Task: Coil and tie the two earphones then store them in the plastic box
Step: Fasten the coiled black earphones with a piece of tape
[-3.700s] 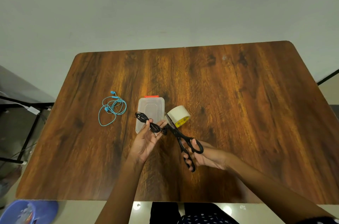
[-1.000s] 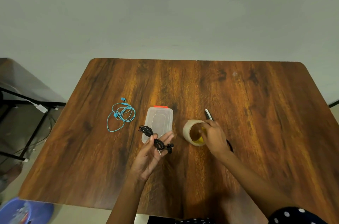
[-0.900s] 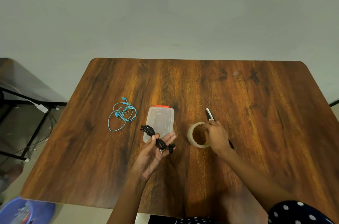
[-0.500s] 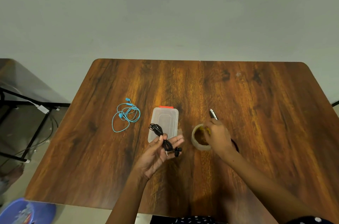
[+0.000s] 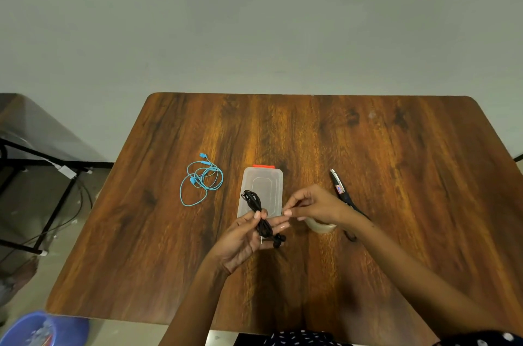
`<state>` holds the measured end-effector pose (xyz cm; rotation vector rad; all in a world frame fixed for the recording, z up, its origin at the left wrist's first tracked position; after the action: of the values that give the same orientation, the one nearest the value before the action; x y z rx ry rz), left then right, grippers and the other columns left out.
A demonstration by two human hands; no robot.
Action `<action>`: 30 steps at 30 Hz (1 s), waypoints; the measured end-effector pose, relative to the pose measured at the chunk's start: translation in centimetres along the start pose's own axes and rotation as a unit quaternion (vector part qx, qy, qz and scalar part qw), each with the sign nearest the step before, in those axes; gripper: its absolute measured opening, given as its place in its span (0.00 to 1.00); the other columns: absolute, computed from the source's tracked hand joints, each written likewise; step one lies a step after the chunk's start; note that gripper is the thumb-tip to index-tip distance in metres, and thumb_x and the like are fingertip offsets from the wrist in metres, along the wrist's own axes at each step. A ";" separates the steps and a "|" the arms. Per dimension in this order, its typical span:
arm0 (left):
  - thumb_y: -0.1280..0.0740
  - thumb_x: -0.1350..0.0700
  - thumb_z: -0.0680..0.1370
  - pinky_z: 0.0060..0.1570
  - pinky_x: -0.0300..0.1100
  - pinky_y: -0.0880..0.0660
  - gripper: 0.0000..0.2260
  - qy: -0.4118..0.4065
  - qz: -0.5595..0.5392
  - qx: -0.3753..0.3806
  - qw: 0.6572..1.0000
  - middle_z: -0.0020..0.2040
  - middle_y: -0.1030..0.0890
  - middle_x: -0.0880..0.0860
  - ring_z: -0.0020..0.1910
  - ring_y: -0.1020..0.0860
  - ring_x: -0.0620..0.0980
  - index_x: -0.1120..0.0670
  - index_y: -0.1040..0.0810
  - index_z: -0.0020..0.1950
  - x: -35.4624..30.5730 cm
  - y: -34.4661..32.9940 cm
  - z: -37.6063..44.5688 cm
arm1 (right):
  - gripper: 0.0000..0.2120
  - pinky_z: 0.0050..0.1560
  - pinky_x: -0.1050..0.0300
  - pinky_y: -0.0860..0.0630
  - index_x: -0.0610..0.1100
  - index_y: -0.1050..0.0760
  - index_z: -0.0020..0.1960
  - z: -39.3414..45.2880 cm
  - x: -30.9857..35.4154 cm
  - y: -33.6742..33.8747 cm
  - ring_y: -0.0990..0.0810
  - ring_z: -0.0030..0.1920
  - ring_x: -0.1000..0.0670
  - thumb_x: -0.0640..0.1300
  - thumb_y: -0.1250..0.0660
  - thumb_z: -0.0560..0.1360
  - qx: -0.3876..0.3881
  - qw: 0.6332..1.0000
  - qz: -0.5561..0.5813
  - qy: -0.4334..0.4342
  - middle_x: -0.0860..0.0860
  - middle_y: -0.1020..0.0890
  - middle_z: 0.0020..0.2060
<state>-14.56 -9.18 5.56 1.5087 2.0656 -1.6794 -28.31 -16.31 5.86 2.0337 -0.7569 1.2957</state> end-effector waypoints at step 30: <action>0.38 0.60 0.78 0.47 0.43 0.20 0.09 -0.149 0.073 -0.210 0.964 0.46 0.15 0.57 0.46 0.17 0.50 0.61 0.19 0.50 -3.0 1.5 -0.5 | 0.10 0.39 0.62 0.20 0.38 0.19 0.48 -1.9 3.5 -4.0 0.16 0.39 0.51 0.35 0.25 0.67 -0.263 0.899 0.350 -0.031 0.44 0.15 0.39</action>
<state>-11.76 -10.81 6.49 1.1607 1.9364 -1.2240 -25.14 -12.79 9.02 1.3980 -1.7651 1.1883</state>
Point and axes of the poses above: each hand's wrist, its own z-axis towards the middle knuckle, its own y-axis out of the back of the hand, x = y × z, the point moved 7 cm from there along z, towards the middle knuckle
